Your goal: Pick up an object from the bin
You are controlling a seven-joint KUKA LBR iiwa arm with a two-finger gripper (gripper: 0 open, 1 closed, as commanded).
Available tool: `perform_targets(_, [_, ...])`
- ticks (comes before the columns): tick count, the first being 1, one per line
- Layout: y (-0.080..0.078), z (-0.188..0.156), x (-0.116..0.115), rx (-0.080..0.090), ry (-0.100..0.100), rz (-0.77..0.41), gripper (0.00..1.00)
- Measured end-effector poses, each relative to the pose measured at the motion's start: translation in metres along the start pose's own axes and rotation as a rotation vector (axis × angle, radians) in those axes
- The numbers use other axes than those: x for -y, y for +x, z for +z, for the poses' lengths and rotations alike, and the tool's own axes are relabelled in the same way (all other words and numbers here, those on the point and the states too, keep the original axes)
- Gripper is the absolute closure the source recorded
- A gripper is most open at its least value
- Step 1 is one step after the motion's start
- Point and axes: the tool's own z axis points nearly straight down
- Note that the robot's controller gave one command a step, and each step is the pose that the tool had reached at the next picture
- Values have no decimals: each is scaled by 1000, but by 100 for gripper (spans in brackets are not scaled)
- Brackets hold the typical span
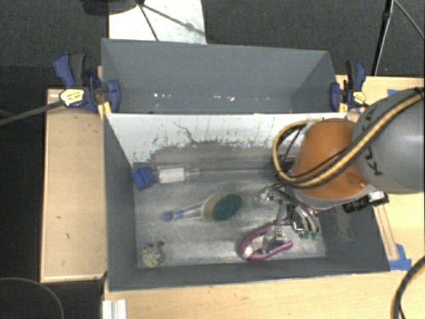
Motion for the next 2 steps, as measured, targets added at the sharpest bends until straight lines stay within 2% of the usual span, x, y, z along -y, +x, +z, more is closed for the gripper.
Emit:
perform_targets(1, [11, 17, 3, 2, 3, 77, 0])
perform_targets(2, [17, 22, -6, -7, 3, 322, 0])
